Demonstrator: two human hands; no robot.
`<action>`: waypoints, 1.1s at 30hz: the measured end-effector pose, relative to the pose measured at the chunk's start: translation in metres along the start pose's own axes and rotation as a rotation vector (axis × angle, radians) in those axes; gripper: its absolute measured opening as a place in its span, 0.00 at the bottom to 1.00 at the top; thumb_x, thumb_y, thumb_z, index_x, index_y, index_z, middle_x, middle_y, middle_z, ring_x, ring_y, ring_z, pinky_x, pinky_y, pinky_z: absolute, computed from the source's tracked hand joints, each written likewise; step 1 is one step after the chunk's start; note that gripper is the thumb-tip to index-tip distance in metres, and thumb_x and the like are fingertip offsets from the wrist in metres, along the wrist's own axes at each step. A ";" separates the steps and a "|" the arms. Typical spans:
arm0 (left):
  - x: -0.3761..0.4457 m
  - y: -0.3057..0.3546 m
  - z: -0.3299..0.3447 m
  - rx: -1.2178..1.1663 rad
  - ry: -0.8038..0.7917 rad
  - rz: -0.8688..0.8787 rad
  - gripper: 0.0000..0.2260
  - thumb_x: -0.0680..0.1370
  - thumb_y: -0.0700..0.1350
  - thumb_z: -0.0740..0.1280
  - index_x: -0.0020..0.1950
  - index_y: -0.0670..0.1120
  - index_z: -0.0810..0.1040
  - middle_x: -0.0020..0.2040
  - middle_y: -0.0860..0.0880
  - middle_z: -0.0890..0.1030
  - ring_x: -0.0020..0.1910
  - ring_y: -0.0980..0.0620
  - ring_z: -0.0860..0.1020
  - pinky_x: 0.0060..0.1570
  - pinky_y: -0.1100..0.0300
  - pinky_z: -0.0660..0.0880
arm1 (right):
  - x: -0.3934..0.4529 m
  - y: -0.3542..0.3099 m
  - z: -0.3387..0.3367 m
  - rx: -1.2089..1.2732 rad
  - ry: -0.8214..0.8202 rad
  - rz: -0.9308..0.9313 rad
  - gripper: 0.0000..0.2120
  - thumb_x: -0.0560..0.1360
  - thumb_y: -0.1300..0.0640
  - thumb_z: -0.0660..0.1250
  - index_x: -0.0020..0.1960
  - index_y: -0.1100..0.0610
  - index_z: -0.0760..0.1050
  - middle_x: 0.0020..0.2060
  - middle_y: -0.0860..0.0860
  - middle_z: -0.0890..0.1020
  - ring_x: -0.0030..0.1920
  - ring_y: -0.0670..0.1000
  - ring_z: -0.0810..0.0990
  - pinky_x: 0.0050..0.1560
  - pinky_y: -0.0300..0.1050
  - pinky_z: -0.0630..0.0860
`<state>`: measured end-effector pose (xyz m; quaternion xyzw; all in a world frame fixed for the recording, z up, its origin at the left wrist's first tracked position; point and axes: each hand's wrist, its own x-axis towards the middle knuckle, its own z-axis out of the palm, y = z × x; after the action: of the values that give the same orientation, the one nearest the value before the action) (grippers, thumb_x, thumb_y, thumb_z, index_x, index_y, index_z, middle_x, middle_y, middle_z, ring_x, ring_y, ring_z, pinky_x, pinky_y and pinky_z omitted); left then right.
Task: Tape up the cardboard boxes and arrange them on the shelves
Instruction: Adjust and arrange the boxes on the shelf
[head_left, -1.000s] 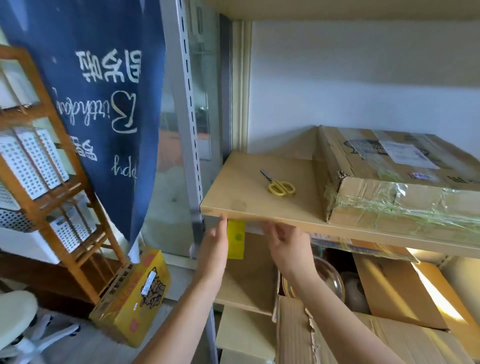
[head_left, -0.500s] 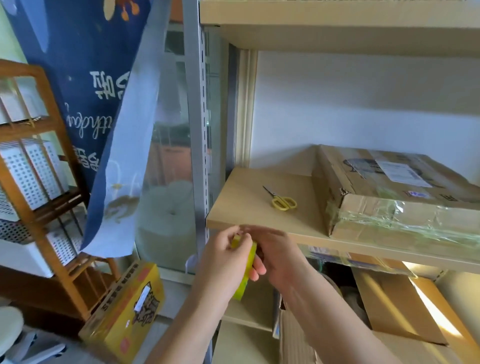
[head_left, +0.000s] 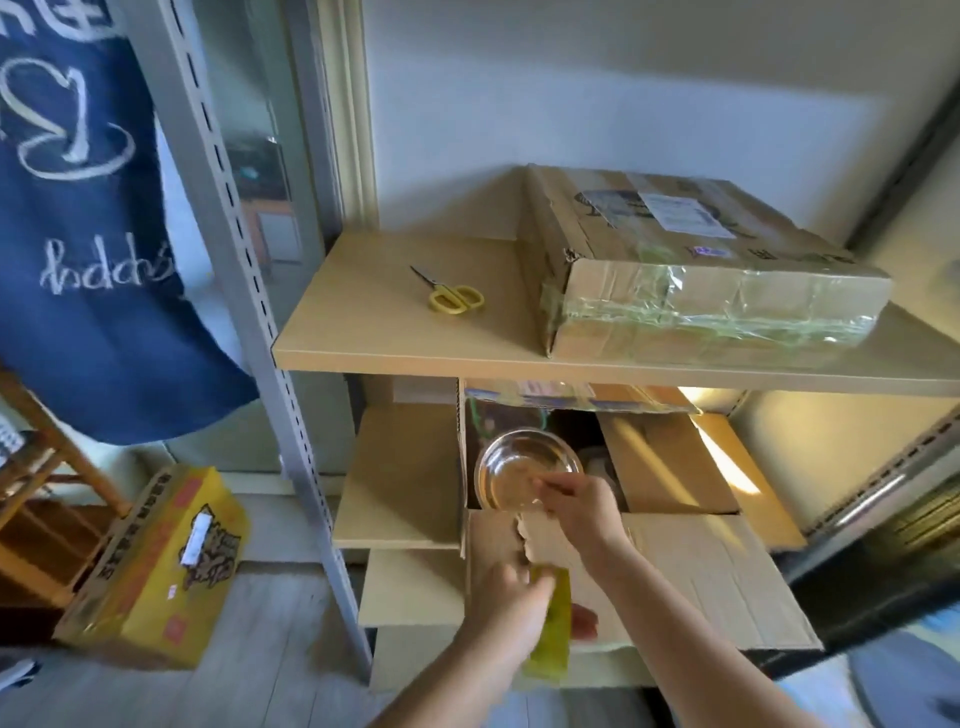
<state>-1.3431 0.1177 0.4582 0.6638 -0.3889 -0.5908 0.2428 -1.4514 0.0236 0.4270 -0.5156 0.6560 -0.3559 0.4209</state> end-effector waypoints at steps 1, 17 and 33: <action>0.001 -0.009 0.007 0.086 0.019 -0.041 0.14 0.82 0.55 0.58 0.60 0.48 0.77 0.56 0.48 0.80 0.55 0.49 0.79 0.49 0.63 0.74 | 0.008 0.000 0.000 -0.038 0.032 -0.022 0.07 0.74 0.58 0.72 0.45 0.47 0.86 0.37 0.44 0.83 0.42 0.45 0.80 0.46 0.42 0.75; 0.004 -0.029 0.028 -0.073 0.145 -0.022 0.16 0.83 0.57 0.56 0.51 0.47 0.76 0.36 0.47 0.85 0.34 0.41 0.84 0.40 0.50 0.82 | 0.075 0.033 0.020 -0.344 -0.227 0.131 0.14 0.73 0.60 0.70 0.32 0.46 0.78 0.39 0.48 0.82 0.44 0.51 0.81 0.48 0.49 0.82; -0.008 -0.067 0.052 -0.089 0.278 0.004 0.10 0.81 0.51 0.62 0.57 0.50 0.63 0.34 0.47 0.85 0.33 0.50 0.83 0.48 0.51 0.80 | 0.052 0.019 0.013 -0.903 -0.378 -0.519 0.14 0.81 0.46 0.59 0.57 0.51 0.78 0.51 0.51 0.81 0.52 0.54 0.80 0.53 0.51 0.77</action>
<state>-1.3785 0.1697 0.4011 0.7270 -0.3264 -0.5094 0.3247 -1.4522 -0.0233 0.3950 -0.8446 0.5078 -0.0325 0.1668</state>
